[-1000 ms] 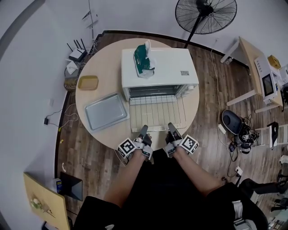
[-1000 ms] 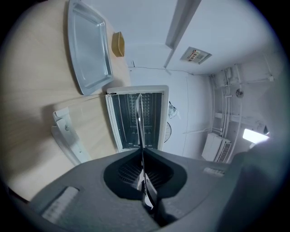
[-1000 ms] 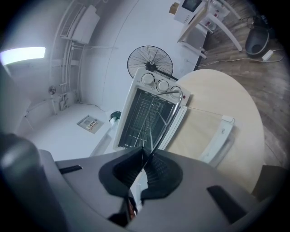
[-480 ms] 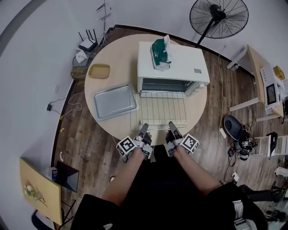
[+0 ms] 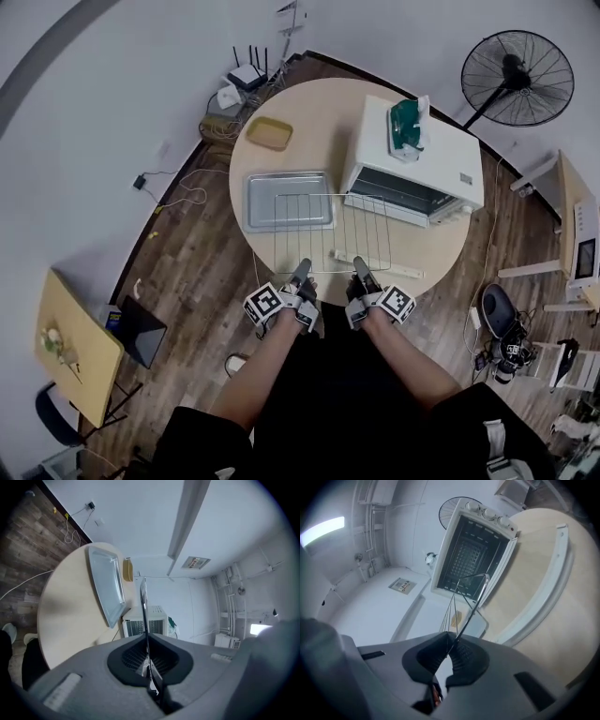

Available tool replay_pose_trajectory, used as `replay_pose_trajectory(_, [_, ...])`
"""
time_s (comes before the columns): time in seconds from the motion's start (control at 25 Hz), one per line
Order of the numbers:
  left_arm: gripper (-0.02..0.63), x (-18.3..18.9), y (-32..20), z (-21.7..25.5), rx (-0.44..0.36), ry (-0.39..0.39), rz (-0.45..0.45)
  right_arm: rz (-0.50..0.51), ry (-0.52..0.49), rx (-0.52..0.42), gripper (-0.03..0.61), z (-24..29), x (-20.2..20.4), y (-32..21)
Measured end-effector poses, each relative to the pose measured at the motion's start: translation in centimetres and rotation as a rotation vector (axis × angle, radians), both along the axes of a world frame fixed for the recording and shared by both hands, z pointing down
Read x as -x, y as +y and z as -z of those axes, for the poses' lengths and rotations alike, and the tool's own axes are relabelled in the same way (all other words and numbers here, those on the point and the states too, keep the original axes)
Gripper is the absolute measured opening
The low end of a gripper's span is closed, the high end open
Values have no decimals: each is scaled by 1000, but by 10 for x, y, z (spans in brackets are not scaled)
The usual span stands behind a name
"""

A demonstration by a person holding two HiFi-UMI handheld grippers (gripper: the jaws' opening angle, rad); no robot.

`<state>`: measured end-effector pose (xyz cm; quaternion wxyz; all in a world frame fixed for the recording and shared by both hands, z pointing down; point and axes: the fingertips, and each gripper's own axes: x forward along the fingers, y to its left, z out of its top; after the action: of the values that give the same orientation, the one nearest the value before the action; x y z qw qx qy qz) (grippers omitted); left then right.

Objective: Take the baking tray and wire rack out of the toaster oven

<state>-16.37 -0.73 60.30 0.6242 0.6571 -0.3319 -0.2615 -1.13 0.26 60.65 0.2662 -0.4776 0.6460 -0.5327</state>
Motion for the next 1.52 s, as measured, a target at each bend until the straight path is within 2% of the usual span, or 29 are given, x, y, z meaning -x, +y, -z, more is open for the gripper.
replay_pose_trajectory(0.28, [18, 54, -20, -7, 1, -22, 122, 101, 5, 34, 2, -15, 50, -33])
replay_pose_trajectory(0.64, [18, 106, -64, -28, 67, -81, 190, 163, -50, 77, 3, -33, 106, -85])
replay_pose_trajectory(1.2, [20, 109, -139, -83, 129, -128, 126, 84, -69, 222, 3, -88, 108, -143])
replay_pose_trajectory(1.52, [20, 116, -159, -105, 186, -138, 141, 89, -65, 253, 3, -106, 114, -162])
